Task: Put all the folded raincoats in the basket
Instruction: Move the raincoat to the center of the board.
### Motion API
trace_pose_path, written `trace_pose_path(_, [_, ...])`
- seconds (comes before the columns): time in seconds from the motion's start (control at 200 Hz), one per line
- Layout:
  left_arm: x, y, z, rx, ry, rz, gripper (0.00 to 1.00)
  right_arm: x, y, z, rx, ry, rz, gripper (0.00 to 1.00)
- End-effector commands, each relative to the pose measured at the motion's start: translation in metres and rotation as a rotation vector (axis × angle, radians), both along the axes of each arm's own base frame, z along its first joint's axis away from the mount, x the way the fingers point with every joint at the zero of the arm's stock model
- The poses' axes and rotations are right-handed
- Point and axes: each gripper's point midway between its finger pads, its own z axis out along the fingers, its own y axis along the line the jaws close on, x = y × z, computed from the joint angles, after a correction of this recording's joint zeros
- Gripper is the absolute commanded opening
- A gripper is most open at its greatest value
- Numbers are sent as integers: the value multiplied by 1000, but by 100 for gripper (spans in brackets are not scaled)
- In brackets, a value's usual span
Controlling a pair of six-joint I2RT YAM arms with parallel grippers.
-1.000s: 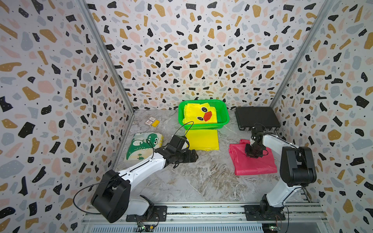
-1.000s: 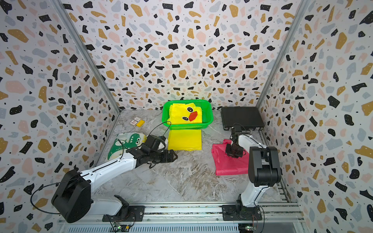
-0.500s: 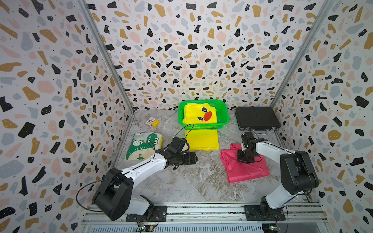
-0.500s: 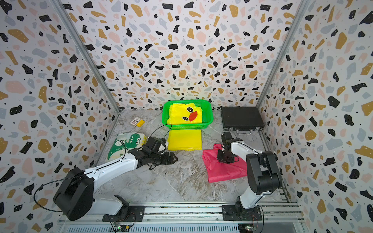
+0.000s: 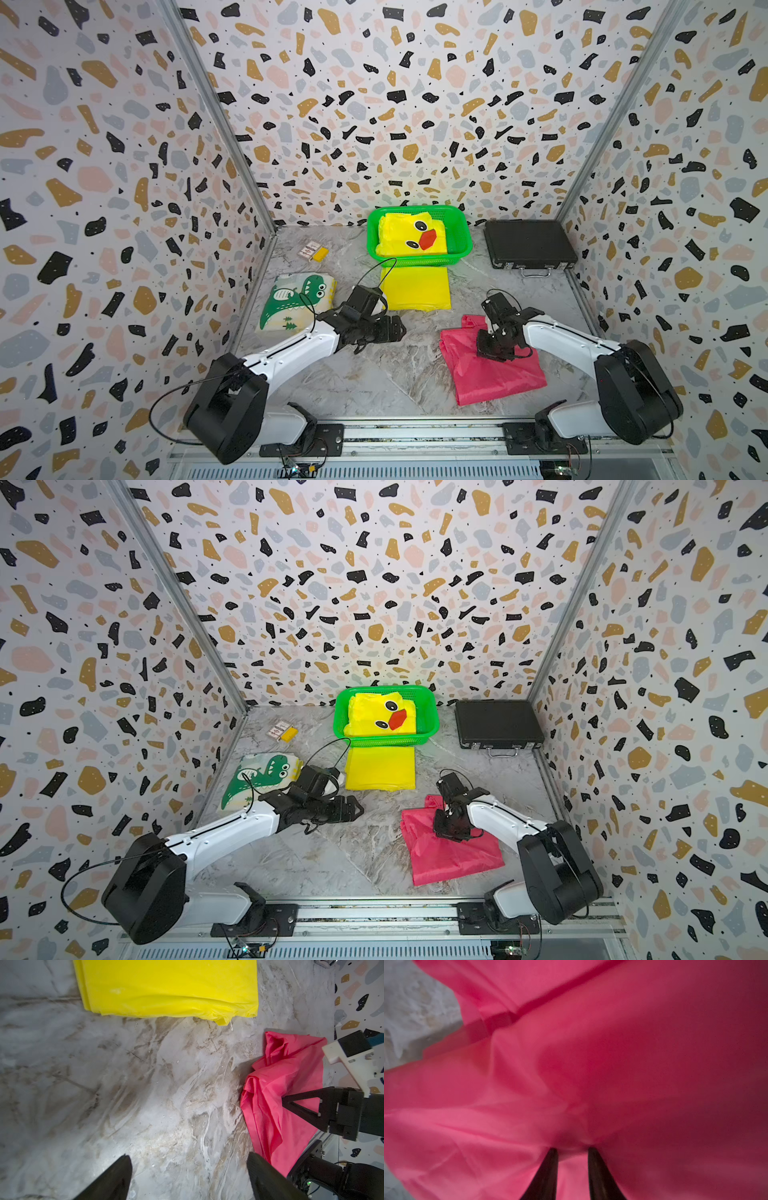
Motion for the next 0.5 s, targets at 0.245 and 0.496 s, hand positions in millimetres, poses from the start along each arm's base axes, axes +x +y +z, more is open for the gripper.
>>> trace_pose_path(0.245, [-32, 21, 8, -64, -29, 53, 92, 27, 61, 7, 189, -83, -110, 31])
trace_pose_path(0.496, [-55, 29, -8, -96, 17, 67, 92, 43, 102, 38, 310, -192, -75, 33])
